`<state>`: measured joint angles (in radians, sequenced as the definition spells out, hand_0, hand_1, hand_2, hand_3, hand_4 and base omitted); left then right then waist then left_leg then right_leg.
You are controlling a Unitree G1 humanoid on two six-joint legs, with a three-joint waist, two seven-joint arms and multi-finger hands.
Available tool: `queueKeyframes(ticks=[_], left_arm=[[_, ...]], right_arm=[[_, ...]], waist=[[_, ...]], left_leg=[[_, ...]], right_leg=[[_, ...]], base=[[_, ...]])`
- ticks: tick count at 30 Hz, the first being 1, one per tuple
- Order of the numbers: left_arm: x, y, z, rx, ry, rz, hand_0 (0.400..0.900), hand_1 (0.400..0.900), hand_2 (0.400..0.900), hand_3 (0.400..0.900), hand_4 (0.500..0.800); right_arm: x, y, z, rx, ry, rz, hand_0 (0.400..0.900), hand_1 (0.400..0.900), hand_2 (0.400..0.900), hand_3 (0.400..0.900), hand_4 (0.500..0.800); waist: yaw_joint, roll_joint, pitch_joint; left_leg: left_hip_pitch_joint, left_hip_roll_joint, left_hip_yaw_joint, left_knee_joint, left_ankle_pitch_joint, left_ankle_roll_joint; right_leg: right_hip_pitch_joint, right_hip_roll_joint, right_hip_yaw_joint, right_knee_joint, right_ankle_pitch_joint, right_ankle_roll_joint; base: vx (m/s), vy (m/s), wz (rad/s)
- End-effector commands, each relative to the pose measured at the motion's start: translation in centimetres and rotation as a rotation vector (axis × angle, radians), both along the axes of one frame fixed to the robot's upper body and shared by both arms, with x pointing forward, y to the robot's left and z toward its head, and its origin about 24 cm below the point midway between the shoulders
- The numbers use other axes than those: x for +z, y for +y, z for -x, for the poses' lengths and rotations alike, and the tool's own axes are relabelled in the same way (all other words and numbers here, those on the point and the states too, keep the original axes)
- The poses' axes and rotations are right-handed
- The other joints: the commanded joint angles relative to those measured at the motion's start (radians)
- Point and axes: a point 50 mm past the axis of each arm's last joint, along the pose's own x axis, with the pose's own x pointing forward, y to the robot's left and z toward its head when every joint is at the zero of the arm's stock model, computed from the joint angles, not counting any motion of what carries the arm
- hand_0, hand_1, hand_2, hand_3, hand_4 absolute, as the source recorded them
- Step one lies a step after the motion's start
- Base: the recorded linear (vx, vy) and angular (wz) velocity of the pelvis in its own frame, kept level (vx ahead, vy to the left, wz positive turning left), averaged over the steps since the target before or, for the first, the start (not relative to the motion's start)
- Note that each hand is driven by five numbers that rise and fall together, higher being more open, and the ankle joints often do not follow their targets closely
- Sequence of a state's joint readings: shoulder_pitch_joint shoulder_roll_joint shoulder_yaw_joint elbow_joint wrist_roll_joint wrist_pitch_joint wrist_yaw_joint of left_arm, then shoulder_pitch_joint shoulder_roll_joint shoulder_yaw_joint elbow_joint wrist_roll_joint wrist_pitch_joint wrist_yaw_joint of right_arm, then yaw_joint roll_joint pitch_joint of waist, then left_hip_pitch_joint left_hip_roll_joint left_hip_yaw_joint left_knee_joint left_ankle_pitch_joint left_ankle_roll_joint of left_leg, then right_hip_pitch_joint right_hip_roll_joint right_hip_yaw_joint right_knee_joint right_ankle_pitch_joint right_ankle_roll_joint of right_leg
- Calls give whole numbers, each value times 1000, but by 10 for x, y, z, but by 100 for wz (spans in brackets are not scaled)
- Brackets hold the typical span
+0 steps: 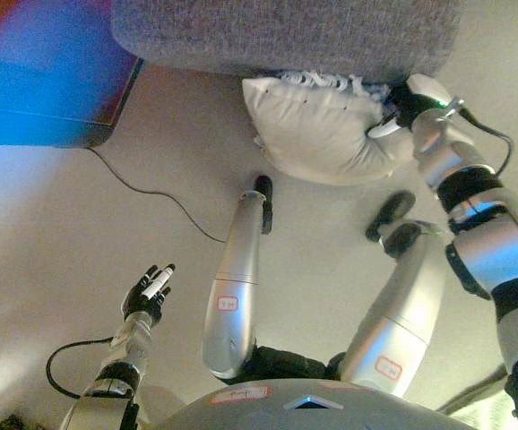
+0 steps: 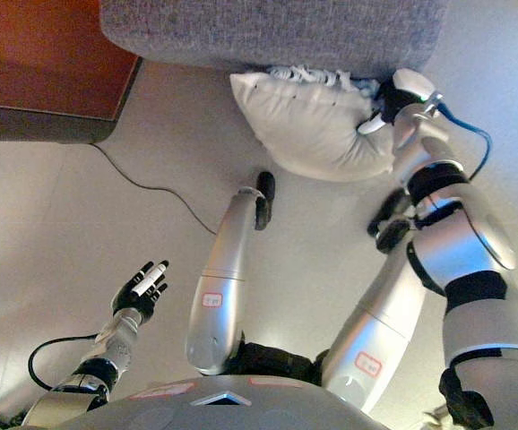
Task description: Pick up the pillow and put it on the sofa.
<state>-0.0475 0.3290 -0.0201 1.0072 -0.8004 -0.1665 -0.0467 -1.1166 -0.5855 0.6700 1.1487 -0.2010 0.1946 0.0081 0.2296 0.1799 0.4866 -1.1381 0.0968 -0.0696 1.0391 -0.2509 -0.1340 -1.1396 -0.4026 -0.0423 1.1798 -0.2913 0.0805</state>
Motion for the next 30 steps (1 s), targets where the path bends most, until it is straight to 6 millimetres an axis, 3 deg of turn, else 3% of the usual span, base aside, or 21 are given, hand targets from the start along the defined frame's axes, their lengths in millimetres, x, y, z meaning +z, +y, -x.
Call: queueKeyframes(ticks=[1,10,16,22,25,28,30], left_arm=[[0,37,39,80,64,-82,900,900,900,900,800],[0,35,40,69,59,-85,900,900,900,900,800],[-1,31,36,33,55,-89,900,900,900,900,800],[-1,28,29,-12,110,-119,900,900,900,900,800],[-2,28,32,-26,141,-133,900,900,900,900,800],[-5,31,39,-34,210,-156,900,900,900,900,800],[-6,30,41,-47,233,-163,900,900,900,900,800]], right_arm=[[2,17,-4,82,-4,-62,400,400,400,400,500],[-3,21,-3,103,-20,-77,400,400,400,400,500],[-20,30,0,174,24,-78,400,400,400,400,500],[-44,43,12,288,110,-77,400,400,400,400,500],[-53,49,18,348,143,-89,400,400,400,400,500],[-65,55,35,445,212,-115,400,400,400,400,500],[-64,57,39,483,209,-108,400,400,400,400,500]], waist=[[35,50,33],[33,33,33],[28,1,33],[27,-64,-45],[23,-87,-83],[13,-130,-157],[9,-141,-177]], left_leg=[[33,41,-5,-67,73,48],[107,64,-3,-69,70,37],[295,81,18,-217,102,12],[559,98,53,-456,162,-2],[640,102,63,-533,205,5],[807,115,92,-640,225,1],[853,118,101,-671,231,-1]], right_leg=[[9,-47,32,-77,54,23],[83,-49,3,-82,49,24],[273,-51,-53,-216,86,40],[547,-85,-176,-443,146,76],[640,-91,-227,-527,184,72],[850,-65,-313,-681,214,74],[906,-53,-331,-724,226,75]], base=[[-33,-17,-11],[-20,-29,-4],[53,-22,-9],[132,-15,-4],[130,-10,-5],[259,-79,-4],[184,-68,0]])
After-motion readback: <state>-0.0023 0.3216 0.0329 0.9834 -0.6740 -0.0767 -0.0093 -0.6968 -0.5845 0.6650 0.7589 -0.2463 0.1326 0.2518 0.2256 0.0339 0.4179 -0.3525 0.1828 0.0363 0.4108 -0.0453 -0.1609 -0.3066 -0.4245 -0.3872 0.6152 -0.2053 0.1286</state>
